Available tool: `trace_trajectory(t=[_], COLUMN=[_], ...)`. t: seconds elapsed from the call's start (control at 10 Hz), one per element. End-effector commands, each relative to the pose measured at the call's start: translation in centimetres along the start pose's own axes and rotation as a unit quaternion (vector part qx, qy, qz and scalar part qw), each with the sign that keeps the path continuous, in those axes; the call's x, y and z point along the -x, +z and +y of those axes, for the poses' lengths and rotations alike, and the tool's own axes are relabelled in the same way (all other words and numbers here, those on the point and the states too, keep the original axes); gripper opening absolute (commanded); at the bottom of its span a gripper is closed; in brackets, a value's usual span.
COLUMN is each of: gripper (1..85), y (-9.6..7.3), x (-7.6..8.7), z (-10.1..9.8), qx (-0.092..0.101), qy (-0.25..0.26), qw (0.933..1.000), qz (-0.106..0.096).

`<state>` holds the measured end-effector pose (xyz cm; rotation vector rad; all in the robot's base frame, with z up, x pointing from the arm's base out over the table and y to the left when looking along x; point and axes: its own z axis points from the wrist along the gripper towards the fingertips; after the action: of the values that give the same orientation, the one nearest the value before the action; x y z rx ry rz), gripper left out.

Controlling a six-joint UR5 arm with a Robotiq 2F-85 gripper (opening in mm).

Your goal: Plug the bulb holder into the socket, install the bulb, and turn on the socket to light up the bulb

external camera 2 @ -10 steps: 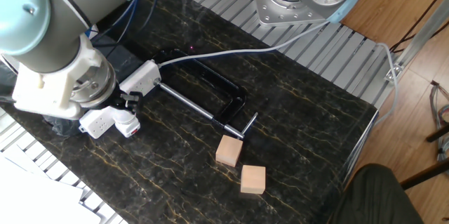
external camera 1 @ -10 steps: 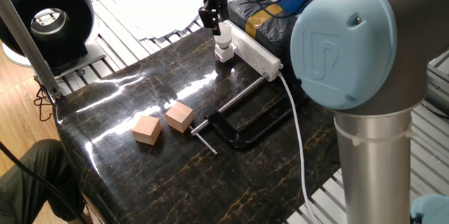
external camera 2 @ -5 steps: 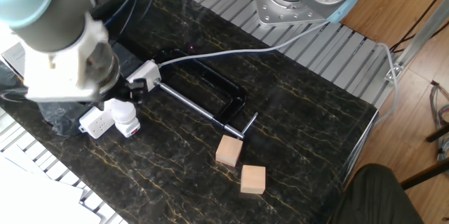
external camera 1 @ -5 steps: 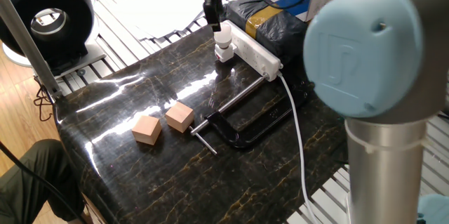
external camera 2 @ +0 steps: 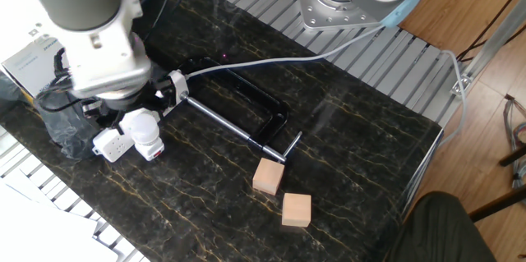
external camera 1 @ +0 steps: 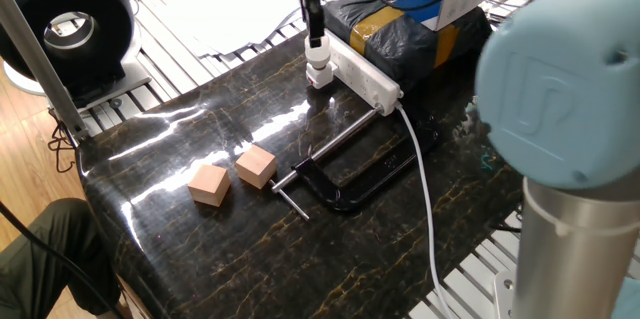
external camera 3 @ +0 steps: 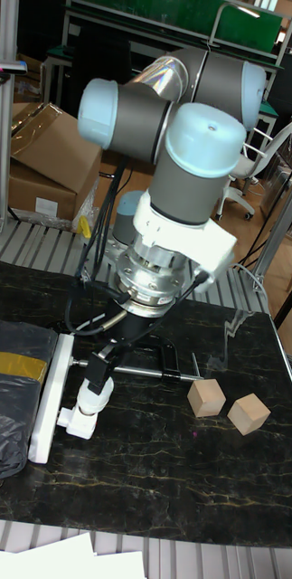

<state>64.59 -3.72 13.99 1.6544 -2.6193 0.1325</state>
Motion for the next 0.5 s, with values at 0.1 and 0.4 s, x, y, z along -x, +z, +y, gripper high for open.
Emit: trace_trajectory(t=[0.1,0.4], gripper=[64.3,64.3], y=[0.65,1.14], x=[-0.82,-0.93], z=[-0.52,0.02], qx=[-0.028,-0.019], qy=[-0.071,-0.084], qw=[0.9971,0.9962], qz=[-0.008,-0.01])
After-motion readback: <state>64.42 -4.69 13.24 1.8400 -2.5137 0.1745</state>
